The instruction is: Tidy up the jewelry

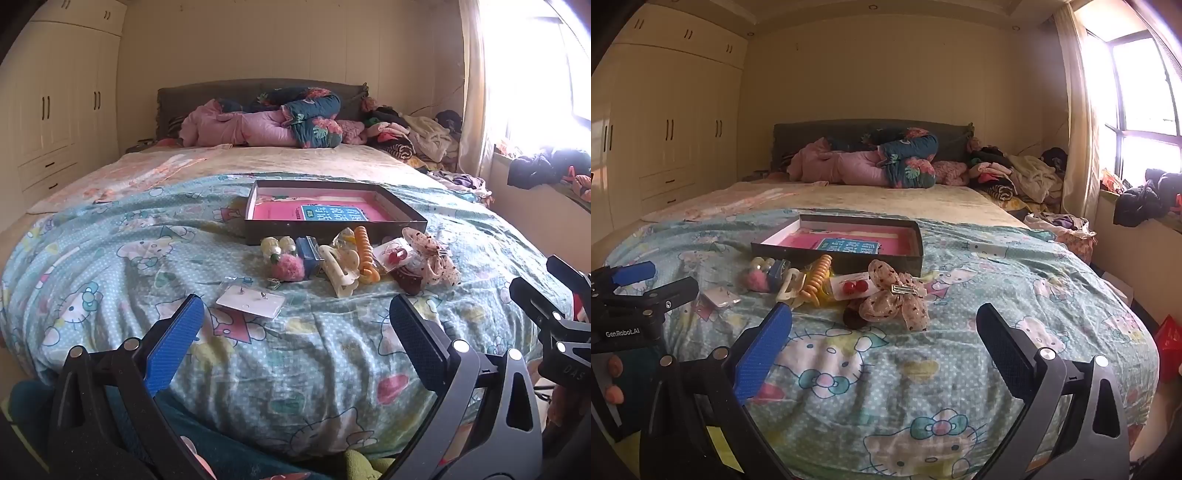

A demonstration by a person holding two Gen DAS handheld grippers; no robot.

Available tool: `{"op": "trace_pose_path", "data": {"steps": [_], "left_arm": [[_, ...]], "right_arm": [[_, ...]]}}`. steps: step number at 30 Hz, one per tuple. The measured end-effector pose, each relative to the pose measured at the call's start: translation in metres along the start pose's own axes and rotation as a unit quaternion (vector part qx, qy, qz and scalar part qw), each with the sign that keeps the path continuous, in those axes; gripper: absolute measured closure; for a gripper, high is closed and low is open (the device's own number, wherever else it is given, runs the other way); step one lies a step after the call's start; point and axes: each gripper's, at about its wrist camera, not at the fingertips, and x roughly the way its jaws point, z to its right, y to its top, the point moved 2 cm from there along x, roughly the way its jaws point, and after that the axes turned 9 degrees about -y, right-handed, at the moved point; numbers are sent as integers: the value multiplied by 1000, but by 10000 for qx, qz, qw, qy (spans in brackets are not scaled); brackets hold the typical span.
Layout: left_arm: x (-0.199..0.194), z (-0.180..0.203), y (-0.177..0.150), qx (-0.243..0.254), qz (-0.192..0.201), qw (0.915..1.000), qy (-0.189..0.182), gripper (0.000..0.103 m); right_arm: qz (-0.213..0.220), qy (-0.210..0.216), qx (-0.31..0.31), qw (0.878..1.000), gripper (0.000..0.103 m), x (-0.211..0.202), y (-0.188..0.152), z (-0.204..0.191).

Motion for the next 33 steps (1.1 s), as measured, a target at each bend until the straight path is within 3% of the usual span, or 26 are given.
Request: {"op": "trace_pose_path", "data": {"steps": [33], "left_arm": [[-3,-2,6,-22,91,10000,-32,11]], "right_arm": [[4,-11,-52,10000,6,0,1,-2]]}}
